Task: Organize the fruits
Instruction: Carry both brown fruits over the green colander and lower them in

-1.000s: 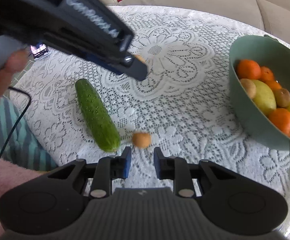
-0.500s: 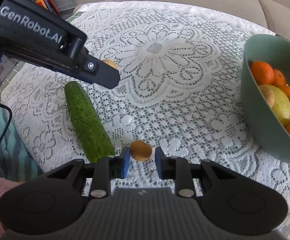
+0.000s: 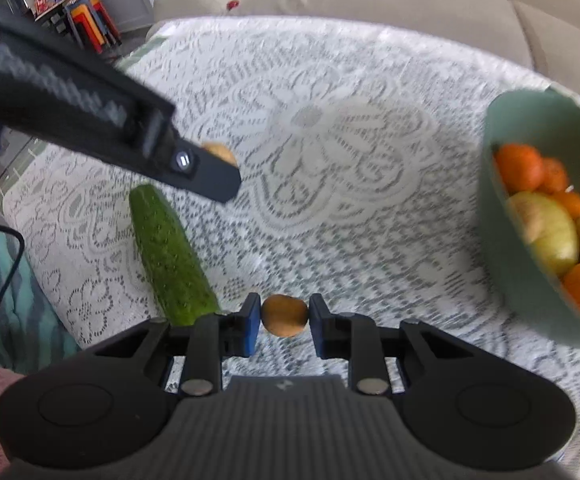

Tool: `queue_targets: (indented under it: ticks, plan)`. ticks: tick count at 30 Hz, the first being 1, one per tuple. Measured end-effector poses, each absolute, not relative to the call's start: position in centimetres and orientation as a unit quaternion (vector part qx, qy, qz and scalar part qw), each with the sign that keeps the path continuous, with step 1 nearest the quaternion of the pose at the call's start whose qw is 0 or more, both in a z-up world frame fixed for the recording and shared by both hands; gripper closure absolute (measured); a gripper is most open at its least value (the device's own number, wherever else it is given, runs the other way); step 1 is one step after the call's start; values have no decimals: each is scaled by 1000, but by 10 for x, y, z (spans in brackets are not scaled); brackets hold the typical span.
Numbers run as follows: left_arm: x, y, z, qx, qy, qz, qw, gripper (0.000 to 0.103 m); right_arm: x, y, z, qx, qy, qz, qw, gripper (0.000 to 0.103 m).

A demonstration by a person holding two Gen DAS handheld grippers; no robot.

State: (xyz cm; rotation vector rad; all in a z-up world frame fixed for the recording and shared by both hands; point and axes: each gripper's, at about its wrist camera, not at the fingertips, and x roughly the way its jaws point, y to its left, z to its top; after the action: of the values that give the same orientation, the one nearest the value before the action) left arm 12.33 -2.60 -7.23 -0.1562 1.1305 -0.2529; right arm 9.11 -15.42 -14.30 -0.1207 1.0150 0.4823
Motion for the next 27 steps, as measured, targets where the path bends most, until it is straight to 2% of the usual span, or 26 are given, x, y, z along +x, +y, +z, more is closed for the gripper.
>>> queue_targets:
  ticks: [14,27]
  plan:
    - [135,-92,-39,-47,500,-175,847,74,98,-228,-67,-61,396,141,905,81]
    - [166,-159,-36,-39,498,-236,834,74,123,-277,-63,-99,391,96,910,81]
